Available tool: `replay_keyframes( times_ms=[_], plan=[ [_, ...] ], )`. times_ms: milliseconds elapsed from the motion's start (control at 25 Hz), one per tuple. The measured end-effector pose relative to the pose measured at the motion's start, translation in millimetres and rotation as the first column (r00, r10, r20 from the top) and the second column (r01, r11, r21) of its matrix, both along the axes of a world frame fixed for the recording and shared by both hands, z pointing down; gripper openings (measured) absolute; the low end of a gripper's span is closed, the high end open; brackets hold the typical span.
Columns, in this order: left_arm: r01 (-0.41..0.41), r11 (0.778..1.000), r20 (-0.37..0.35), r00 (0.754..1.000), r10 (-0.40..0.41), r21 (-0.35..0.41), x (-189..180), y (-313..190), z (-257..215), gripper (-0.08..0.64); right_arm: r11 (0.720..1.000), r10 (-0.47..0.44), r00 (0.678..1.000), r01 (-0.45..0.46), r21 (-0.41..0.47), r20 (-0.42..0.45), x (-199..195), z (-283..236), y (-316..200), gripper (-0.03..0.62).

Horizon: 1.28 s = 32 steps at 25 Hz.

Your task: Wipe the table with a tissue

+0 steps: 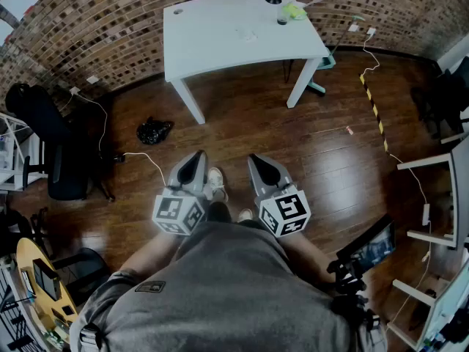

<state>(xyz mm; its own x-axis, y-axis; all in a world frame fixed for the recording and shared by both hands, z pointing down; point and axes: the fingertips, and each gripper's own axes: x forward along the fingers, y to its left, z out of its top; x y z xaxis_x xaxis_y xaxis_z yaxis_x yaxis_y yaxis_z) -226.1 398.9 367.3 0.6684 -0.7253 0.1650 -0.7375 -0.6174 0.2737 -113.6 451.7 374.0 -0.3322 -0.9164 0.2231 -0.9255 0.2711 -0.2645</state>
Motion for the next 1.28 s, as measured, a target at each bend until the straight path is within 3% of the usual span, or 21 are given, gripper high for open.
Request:
replay_keyframes(
  times_ms=[240, 800, 1280],
  plan=[
    [-0.009, 1.0, -0.022, 1.0, 0.009, -0.001, 10, -65, 6, 0.002, 1.0, 0.03, 0.999, -0.031, -0.004, -0.02, 15, 6, -59, 0.011],
    [-0.115, 0.993, -0.087, 0.99, 0.114, -0.006, 27, -251, -1, 0.002, 0.99, 0.14, 0.987, -0.141, -0.005, -0.075, 22, -4, -233, 0.011],
    [-0.117, 0.992, -0.071, 0.991, 0.114, -0.048, 47, -324, 12, 0.002, 0.986, 0.154, 0.986, -0.157, -0.049, -0.072, 45, 11, -307, 0.011]
  ],
)
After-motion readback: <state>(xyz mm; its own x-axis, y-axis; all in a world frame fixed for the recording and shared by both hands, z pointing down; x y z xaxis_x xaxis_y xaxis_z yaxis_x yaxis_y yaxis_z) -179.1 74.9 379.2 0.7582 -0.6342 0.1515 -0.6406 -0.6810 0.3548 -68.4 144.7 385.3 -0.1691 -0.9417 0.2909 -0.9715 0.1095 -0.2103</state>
